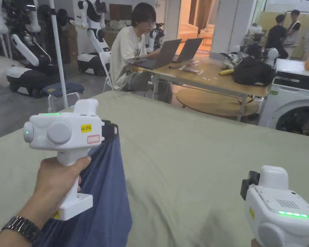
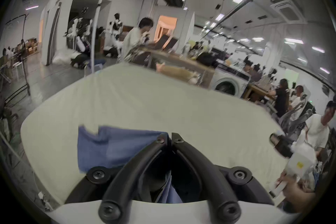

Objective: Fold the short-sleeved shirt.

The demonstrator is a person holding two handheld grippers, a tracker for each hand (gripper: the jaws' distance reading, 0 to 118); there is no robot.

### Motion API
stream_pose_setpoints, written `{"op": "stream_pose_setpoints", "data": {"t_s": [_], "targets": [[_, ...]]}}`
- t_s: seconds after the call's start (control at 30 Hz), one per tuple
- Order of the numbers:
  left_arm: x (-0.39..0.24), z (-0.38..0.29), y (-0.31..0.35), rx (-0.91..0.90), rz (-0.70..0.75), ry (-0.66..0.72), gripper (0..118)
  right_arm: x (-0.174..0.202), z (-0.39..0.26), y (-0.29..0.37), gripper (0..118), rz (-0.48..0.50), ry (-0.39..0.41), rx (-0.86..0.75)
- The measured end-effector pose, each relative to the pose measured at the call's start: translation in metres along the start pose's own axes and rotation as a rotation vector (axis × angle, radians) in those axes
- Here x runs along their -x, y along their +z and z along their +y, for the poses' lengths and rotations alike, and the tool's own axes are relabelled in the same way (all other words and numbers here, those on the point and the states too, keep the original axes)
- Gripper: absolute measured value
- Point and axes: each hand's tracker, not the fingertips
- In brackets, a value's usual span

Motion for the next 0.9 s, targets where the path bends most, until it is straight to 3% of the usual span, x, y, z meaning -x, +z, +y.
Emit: {"op": "stream_pose_setpoints", "data": {"t_s": [0.23,0.47,0.67,0.9], "targets": [[-0.126,0.044,-0.026,-0.041,-0.237,-0.094,0,-0.056,0.014,0.029,0,-0.105,-0.021,-0.049],[-0.268,0.029,-0.070,0.011,-0.512,-0.167,0,-0.136,0.018,0.072,0,-0.266,-0.045,-0.080],[-0.358,-0.043,-0.105,0.157,-0.655,-0.183,0,-0.197,0.009,0.104,0,-0.398,-0.084,-0.066],[-0.383,-0.176,-0.139,0.451,-0.677,-0.143,0,-0.225,-0.013,0.116,0,-0.446,-0.107,-0.023]]}}
